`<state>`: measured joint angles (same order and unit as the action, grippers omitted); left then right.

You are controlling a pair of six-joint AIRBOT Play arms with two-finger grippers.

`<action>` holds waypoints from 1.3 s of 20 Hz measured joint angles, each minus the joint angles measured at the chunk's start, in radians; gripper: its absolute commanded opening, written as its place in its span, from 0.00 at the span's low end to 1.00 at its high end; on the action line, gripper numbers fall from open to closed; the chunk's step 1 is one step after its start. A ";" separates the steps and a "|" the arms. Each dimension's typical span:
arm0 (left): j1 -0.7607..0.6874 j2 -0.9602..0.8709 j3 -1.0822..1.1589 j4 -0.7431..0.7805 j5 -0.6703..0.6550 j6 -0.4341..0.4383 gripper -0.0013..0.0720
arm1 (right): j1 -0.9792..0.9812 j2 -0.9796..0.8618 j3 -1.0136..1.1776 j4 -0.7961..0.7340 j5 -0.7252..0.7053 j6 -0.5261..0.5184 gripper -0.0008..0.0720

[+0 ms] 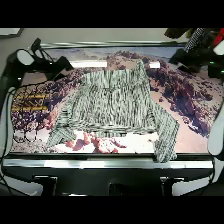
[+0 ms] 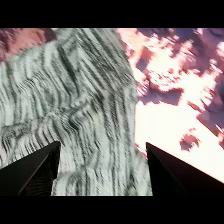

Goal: Fold the clothes and pants, and hang the long-sleeved shirts on hangers.

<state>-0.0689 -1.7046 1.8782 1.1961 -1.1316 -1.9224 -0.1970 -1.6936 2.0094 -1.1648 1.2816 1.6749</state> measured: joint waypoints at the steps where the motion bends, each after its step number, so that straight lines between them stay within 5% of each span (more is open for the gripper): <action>1: 0.011 0.045 -0.031 0.015 -0.058 -0.001 1.00 | -0.037 0.037 -0.018 -0.026 0.071 0.013 0.86; 4: 0.028 0.211 -0.219 0.046 -0.142 -0.007 1.00 | -0.110 0.177 -0.164 -0.061 0.223 0.050 0.86; 6: 0.030 0.342 -0.410 0.043 -0.136 -0.015 1.00 | -0.126 0.297 -0.337 -0.066 0.253 0.070 0.95; 9: 0.032 0.518 -0.710 -0.005 -0.076 -0.030 1.00 | -0.102 0.476 -0.645 -0.037 0.241 0.101 0.95; 15: -0.009 0.670 -1.061 -0.130 0.025 -0.041 1.00 | 0.094 0.642 -1.127 0.102 -0.009 0.167 0.95; 22: -0.061 0.643 -1.147 -0.186 0.119 -0.042 1.00 | 0.287 0.473 -1.273 0.244 -0.287 0.201 0.91; 23: -0.064 0.632 -1.149 -0.190 0.124 -0.042 1.00 | 0.294 0.449 -1.277 0.261 -0.309 0.196 0.80; 24: -0.068 0.620 -1.152 -0.193 0.132 -0.042 1.00 | 0.299 0.427 -1.280 0.276 -0.325 0.193 0.59; 25: -0.072 0.607 -1.153 -0.198 0.139 -0.042 1.00 | 0.303 0.412 -1.283 0.286 -0.339 0.193 0.26; 26: -0.076 0.592 -1.154 -0.201 0.149 -0.042 1.00 | 0.306 0.400 -1.284 0.293 -0.349 0.193 0.10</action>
<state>-0.1452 -1.1126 0.7238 0.9951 -0.9829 -1.9640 0.1085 -1.2934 0.7258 -0.8715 0.9325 1.8675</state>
